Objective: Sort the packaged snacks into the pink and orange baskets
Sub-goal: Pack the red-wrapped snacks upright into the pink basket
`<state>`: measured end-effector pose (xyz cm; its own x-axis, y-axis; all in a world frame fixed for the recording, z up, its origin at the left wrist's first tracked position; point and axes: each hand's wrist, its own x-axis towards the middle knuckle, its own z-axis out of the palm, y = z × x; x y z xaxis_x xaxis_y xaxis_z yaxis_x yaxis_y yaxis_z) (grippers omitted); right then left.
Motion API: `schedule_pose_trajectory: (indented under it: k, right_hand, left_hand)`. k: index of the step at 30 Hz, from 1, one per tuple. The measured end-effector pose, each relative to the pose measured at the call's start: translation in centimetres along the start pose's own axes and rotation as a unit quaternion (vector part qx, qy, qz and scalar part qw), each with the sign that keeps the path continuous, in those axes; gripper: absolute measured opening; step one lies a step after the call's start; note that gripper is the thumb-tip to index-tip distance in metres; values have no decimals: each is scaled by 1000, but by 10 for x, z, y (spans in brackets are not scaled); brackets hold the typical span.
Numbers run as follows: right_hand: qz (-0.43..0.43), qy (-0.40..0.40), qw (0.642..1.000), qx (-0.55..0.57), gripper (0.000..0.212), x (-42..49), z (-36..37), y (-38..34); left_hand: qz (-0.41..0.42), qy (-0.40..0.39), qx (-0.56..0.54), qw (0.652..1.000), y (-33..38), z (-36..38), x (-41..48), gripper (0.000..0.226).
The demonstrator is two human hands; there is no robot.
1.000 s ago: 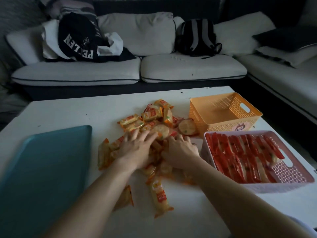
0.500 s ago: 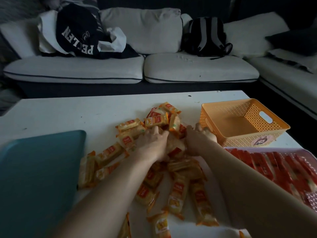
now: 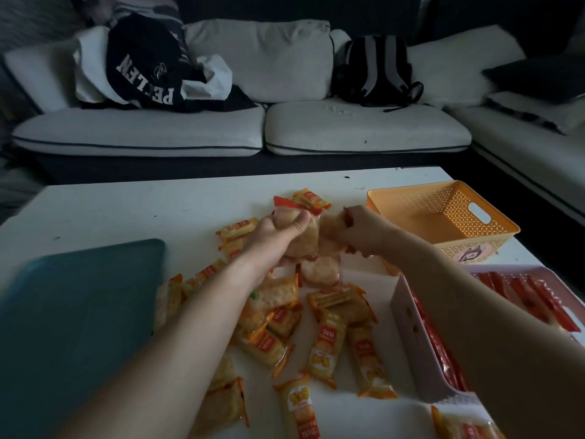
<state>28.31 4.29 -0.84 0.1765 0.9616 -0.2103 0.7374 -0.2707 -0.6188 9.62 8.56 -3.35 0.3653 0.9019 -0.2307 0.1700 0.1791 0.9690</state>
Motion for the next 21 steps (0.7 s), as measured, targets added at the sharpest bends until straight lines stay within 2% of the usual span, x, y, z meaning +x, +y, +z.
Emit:
schedule_pose_trajectory:
  k: [2,5,6,8,9,10,13,15,17,19,21]
  right_hand:
    - [1,-51,994,98,10,-1,4,-8]
    - [42,-99,969,224,20,3,4,-8]
    - [53,-83,979,178,23,7,8,-5]
    - [26,-56,997,-36,20,17,22,5]
    - [1,-68,990,-127,18,20,34,9]
    - [-8,-89,978,-187,24,20,46,11]
    - [31,-83,966,-241,69,28,63,18]
    - [44,-84,962,-258,77,32,62,17]
    - [47,-89,959,-265,55,38,54,19]
    - [52,-47,971,-229,28,45,38,22]
    - [75,17,984,-163,26,54,18,25]
  left_hand:
    - [26,-3,21,999,-3,0,1,55]
    - [31,20,38,999,-4,-11,6,55]
    - [31,47,48,997,-7,-17,11,60]
    - [18,88,53,995,-12,-31,24,67]
    - [2,92,39,995,-12,-36,29,66]
    - [-19,93,22,995,-12,-40,34,60]
    - [-64,103,6,993,-3,-45,54,54]
    - [-57,112,13,992,4,-46,71,58]
    - [-53,124,29,990,10,-45,89,64]
    - [-57,136,52,988,13,-42,106,69]
    - [-66,139,74,985,11,-38,119,71]
